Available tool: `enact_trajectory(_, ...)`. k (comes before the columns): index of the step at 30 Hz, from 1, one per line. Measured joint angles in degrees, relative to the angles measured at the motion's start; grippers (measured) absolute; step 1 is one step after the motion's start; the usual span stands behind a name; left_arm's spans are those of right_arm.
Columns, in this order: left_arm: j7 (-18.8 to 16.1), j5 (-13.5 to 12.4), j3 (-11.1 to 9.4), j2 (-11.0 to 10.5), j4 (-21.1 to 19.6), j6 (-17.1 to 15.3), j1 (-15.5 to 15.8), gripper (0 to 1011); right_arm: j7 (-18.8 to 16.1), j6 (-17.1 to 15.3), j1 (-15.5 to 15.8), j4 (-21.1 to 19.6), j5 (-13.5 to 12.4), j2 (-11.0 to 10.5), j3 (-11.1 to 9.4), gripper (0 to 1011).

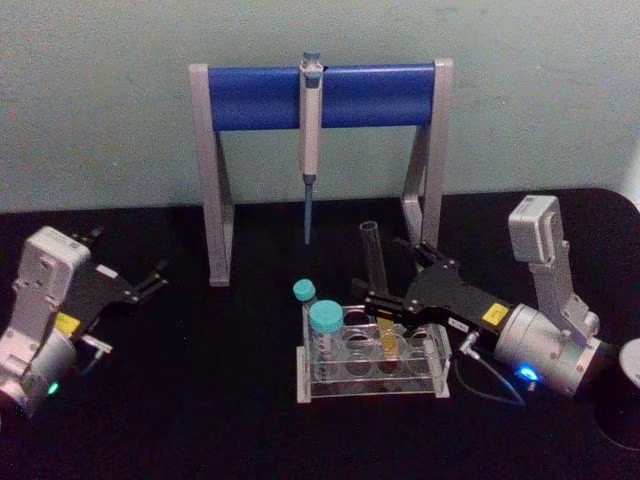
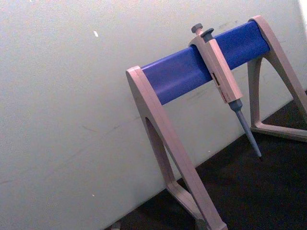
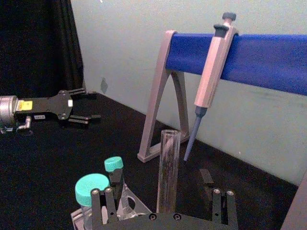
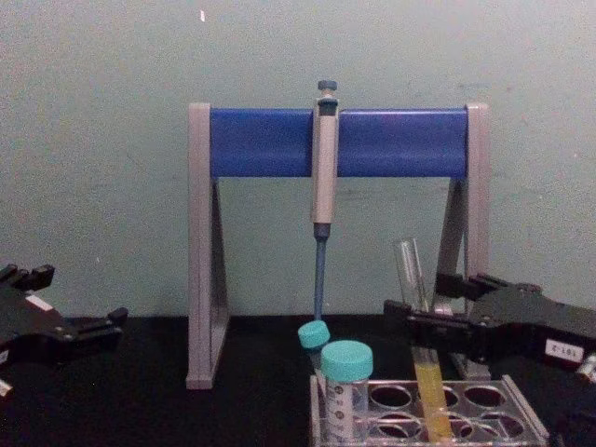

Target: Pick up the test tube from the test tube rack, shake it, then place it back into the test tube rack.

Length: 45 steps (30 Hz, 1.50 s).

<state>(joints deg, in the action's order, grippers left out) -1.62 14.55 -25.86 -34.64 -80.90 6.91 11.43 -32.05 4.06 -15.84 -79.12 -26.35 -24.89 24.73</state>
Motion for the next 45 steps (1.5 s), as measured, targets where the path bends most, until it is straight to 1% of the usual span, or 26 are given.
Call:
enact_trajectory(5, 0.00, 0.00, 0.00, 0.00, 0.00, 0.00, 0.00, 1001, 0.45, 1.28, 0.67, -0.91, 0.07, 0.10, -0.63, 1000)
enact_trajectory(10, 0.00, 0.00, 0.00, 0.00, 0.00, 0.00, 0.00, 1001, 1.85, 2.90, 1.92, -2.82, -0.11, 0.39, -2.07, 1000)
enact_trajectory(12, 0.00, 0.00, 0.00, 0.00, 0.00, 0.00, 0.00, 1001, 3.73, 4.40, 3.12, -4.52, -0.16, 0.81, -3.66, 1000)
enact_trajectory(13, 0.00, 0.00, 0.00, 0.00, 0.00, 0.00, 0.00, 1001, 3.73, 4.40, 3.12, -4.52, -0.16, 0.81, -3.66, 1000)
enact_trajectory(14, 0.00, 0.00, 0.00, 0.00, 0.00, 0.00, 0.00, 1001, 4.90, 5.02, 3.69, -5.23, -0.12, 1.09, -4.58, 1000)
enact_trajectory(15, 0.00, 0.00, 0.00, 0.00, 0.00, 0.00, 0.00, 1001, 5.45, 5.29, 3.96, -5.56, -0.06, 1.22, -5.02, 1000)
enact_trajectory(16, 0.00, 0.00, 0.00, 0.00, 0.00, 0.00, 0.00, 1001, 6.84, 5.72, 4.47, -6.16, 0.45, 1.50, -5.78, 1000)
enact_trajectory(18, 0.00, 0.00, 0.00, 0.00, 0.00, 0.00, 0.00, 1001, 8.35, 5.96, 4.95, -6.61, 1.16, 1.79, -6.62, 1000)
enact_trajectory(19, 0.00, 0.00, 0.00, 0.00, 0.00, 0.00, 0.00, 1001, 9.87, 6.00, 5.35, -6.88, 1.90, 2.04, -7.30, 1000)
enact_trajectory(20, 0.00, 0.00, 0.00, 0.00, 0.00, 0.00, 0.00, 1001, 9.87, 6.00, 5.35, -6.88, 1.90, 2.04, -7.30, 1000)
enact_trajectory(21, 0.00, 0.00, 0.00, 0.00, 0.00, 0.00, 0.00, 1001, 11.31, 5.95, 5.72, -7.01, 2.68, 2.31, -7.90, 1000)
enact_trajectory(22, 0.00, 0.00, 0.00, 0.00, 0.00, 0.00, 0.00, 1001, 12.01, 5.83, 5.89, -7.05, 3.04, 2.42, -8.21, 1000)
enact_trajectory(26, 0.00, 0.00, 0.00, 0.00, 0.00, 0.00, 0.00, 1001, 15.67, 4.16, 6.74, -7.08, 5.29, 3.03, -9.55, 1000)
enact_trajectory(28, 0.00, 0.00, 0.00, 0.00, 0.00, 0.00, 0.00, 1001, 16.85, 3.14, 6.91, -7.04, 6.16, 3.19, -9.81, 1000)
enact_trajectory(29, 0.00, 0.00, 0.00, 0.00, 0.00, 0.00, 0.00, 1001, 17.94, 1.87, 7.05, -6.82, 6.93, 3.33, -10.04, 1000)
enact_trajectory(31, 0.00, 0.00, 0.00, 0.00, 0.00, 0.00, 0.00, 1001, 18.79, 0.52, 7.11, -6.47, 7.57, 3.47, -10.17, 1000)
enact_trajectory(32, 0.00, 0.00, 0.00, 0.00, 0.00, 0.00, 0.00, 1001, 19.37, -0.69, 7.11, -5.98, 8.11, 3.60, -10.23, 1000)
enact_trajectory(34, 0.00, 0.00, 0.00, 0.00, 0.00, 0.00, 0.00, 1001, 19.90, -2.33, 7.06, -5.26, 8.74, 3.74, -10.23, 1000)
enact_trajectory(35, 0.00, 0.00, 0.00, 0.00, 0.00, 0.00, 0.00, 1001, 20.34, -3.68, 6.91, -4.53, 9.29, 3.89, -10.21, 1000)
enact_trajectory(39, 0.00, 0.00, 0.00, 0.00, 0.00, 0.00, 0.00, 1001, 20.70, -6.06, 6.19, -2.06, 10.20, 4.44, -10.08, 1000)
enact_trajectory(41, 0.00, 0.00, 0.00, 0.00, 0.00, 0.00, 0.00, 1001, 20.66, -6.83, 5.78, -0.63, 10.38, 4.86, -10.23, 1000)
enact_trajectory(45, 0.00, 0.00, 0.00, 0.00, 0.00, 0.00, 0.00, 1001, 20.31, -7.35, 5.35, 0.66, 10.42, 5.41, -10.61, 1000)
